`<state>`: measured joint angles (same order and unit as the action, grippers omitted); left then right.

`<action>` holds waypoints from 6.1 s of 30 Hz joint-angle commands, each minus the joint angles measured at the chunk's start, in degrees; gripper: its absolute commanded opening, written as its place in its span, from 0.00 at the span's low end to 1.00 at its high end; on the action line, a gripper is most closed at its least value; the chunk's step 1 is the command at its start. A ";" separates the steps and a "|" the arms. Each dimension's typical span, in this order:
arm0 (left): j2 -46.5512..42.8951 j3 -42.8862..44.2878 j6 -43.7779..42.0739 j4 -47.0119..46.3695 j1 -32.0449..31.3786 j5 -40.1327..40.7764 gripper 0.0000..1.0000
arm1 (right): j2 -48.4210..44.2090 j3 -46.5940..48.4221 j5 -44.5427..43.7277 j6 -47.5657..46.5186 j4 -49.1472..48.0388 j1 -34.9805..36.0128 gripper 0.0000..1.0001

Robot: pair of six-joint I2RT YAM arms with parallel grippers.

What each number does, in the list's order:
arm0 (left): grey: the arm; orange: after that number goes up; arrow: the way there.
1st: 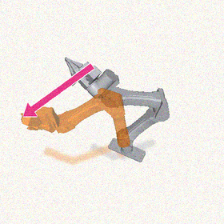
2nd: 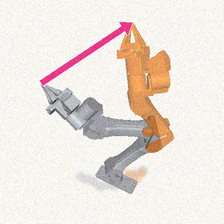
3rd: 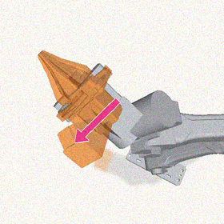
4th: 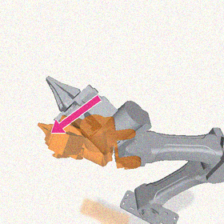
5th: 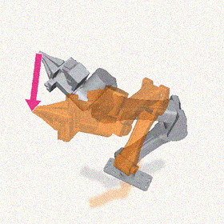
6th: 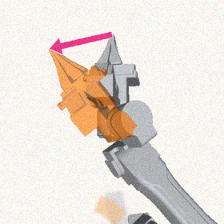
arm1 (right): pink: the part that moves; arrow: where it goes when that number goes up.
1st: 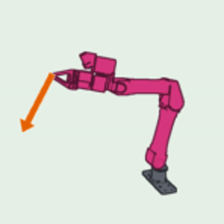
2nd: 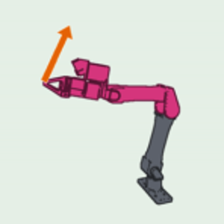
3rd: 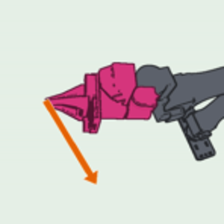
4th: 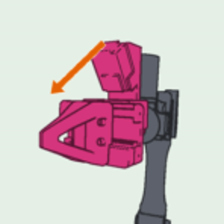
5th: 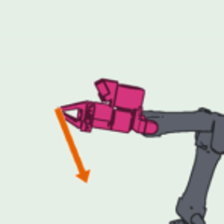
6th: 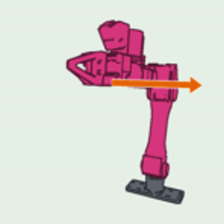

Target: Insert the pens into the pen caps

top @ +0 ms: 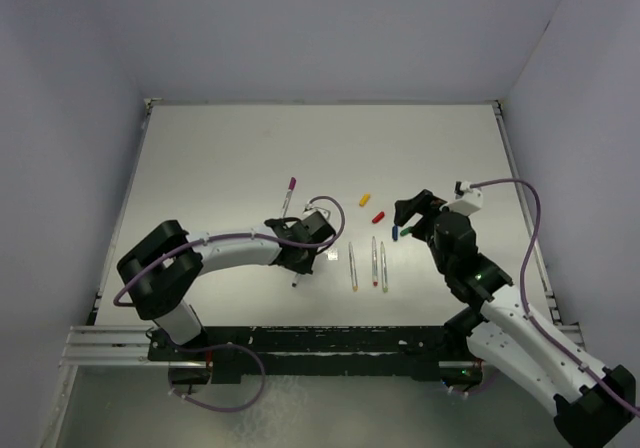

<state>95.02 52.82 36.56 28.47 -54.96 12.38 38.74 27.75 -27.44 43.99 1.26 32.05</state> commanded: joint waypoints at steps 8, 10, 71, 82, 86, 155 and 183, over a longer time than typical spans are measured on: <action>-1.12 3.84 -4.95 0.03 -0.38 1.57 0.00 | 12.12 7.37 -4.90 -3.26 6.74 -0.24 0.75; -1.94 5.81 -6.54 -1.45 -0.35 1.77 0.00 | 14.49 8.31 -4.65 -4.20 6.61 -0.32 0.68; -15.53 -13.09 -13.35 -48.33 10.23 -27.05 0.00 | 48.49 15.16 8.44 -6.98 1.55 -6.56 0.35; -15.17 -12.48 -13.09 -48.08 10.23 -27.32 0.00 | 48.52 13.65 6.80 -4.70 3.42 -6.56 0.29; -15.30 -12.68 -12.62 -48.11 10.27 -27.20 0.00 | 47.64 12.45 6.94 -3.04 4.12 -6.48 0.20; -13.54 -12.69 -11.69 -49.77 10.63 -28.47 0.00 | 53.54 12.07 8.51 4.76 12.51 -2.17 0.24; -12.51 -11.95 -12.02 -51.56 10.97 -29.49 0.00 | 33.85 20.18 0.41 -7.67 15.45 -1.82 0.00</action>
<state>82.17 38.83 24.43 -18.79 -44.25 -15.27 78.19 43.83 -23.27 41.52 15.49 30.00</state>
